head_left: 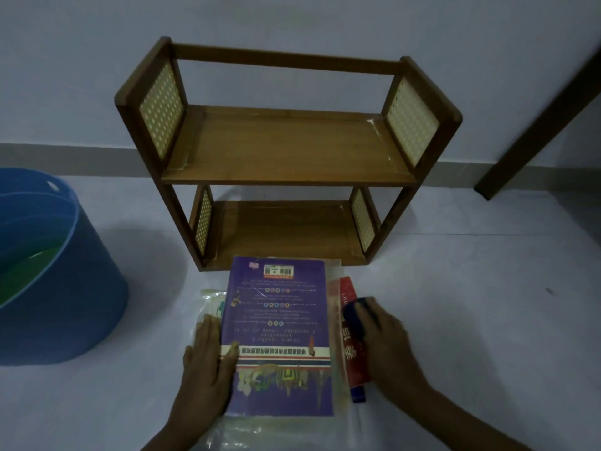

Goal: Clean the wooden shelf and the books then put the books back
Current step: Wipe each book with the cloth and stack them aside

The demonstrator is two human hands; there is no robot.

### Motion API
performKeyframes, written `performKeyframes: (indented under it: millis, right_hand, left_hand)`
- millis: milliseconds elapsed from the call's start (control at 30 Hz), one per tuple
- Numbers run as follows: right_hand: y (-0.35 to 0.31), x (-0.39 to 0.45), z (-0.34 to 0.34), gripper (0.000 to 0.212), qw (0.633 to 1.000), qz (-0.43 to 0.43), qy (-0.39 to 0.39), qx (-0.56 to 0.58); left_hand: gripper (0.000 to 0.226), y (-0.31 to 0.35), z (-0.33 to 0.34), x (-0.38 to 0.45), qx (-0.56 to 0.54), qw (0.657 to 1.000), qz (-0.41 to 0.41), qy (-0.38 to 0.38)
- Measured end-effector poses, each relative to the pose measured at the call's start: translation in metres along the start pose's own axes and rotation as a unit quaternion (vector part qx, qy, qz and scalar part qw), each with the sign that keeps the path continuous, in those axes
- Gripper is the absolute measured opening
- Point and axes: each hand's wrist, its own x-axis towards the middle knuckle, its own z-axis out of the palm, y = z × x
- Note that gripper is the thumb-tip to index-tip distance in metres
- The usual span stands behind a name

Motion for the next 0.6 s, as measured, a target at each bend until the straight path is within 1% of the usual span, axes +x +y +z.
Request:
performKeyframes:
  millis: [33,67,100,133,167,200,233,267,300,367,400,433,500,567,600]
  right_hand:
    - [0.017,-0.005,0.001,0.055,0.998,0.054,0.012,-0.006]
    - [0.034,-0.009,0.004,0.064,0.996,0.085,0.018,0.008]
    - [0.045,-0.015,0.005,0.077,0.994,0.102,0.009,0.025]
    - [0.055,-0.021,0.01,0.085,0.996,0.086,-0.002,0.013]
    - [0.055,-0.029,0.011,0.084,0.997,0.076,-0.015,-0.001]
    - [0.051,-0.037,0.011,0.074,0.997,0.061,-0.044,-0.004]
    - [0.048,-0.043,0.014,0.065,0.999,0.044,-0.031,-0.005]
    - [0.045,-0.047,0.017,0.065,1.0,0.018,0.0,-0.019]
    - [0.036,-0.05,0.016,0.072,0.999,-0.024,-0.004,-0.045]
    - [0.023,-0.054,0.018,0.091,0.984,-0.138,-0.046,-0.106]
    - [0.014,-0.058,0.021,0.09,0.973,-0.194,-0.046,-0.116]
    - [0.004,-0.06,0.022,0.082,0.965,-0.236,-0.031,-0.11]
    - [-0.012,-0.06,0.023,0.065,0.948,-0.295,-0.028,-0.116]
    - [-0.02,-0.052,0.021,0.047,0.926,-0.36,-0.001,-0.115]
    - [-0.023,-0.047,0.019,0.038,0.92,-0.384,0.012,-0.083]
  left_hand:
    - [0.073,-0.002,-0.002,0.0,0.012,1.0,0.003,-0.009]
    - [0.075,-0.004,-0.004,0.0,0.022,1.0,0.009,-0.017]
    - [0.076,-0.006,-0.004,0.0,0.026,0.999,0.013,-0.021]
    - [0.077,-0.006,-0.004,-0.001,0.03,0.999,0.017,-0.026]
    - [0.077,-0.006,-0.004,-0.002,0.033,0.999,0.017,-0.031]
    - [0.077,-0.005,-0.005,-0.002,0.031,0.999,0.016,-0.033]
    - [0.076,-0.004,-0.005,-0.002,0.03,0.999,0.013,-0.032]
    - [0.077,-0.003,-0.005,-0.001,0.03,0.999,0.009,-0.032]
    - [0.077,-0.002,-0.005,-0.002,0.031,0.999,0.006,-0.034]
    - [0.079,0.001,-0.006,-0.003,0.033,0.999,0.004,-0.034]
    - [0.08,0.002,-0.006,-0.003,0.03,0.999,0.006,-0.031]
    - [0.08,0.002,-0.006,-0.004,0.026,0.999,0.007,-0.029]
    - [0.079,0.003,-0.006,-0.005,0.025,0.999,0.008,-0.031]
    - [0.071,0.007,-0.008,-0.006,0.021,0.999,0.011,-0.033]
    - [0.065,0.011,-0.012,-0.007,0.014,0.999,0.01,-0.038]
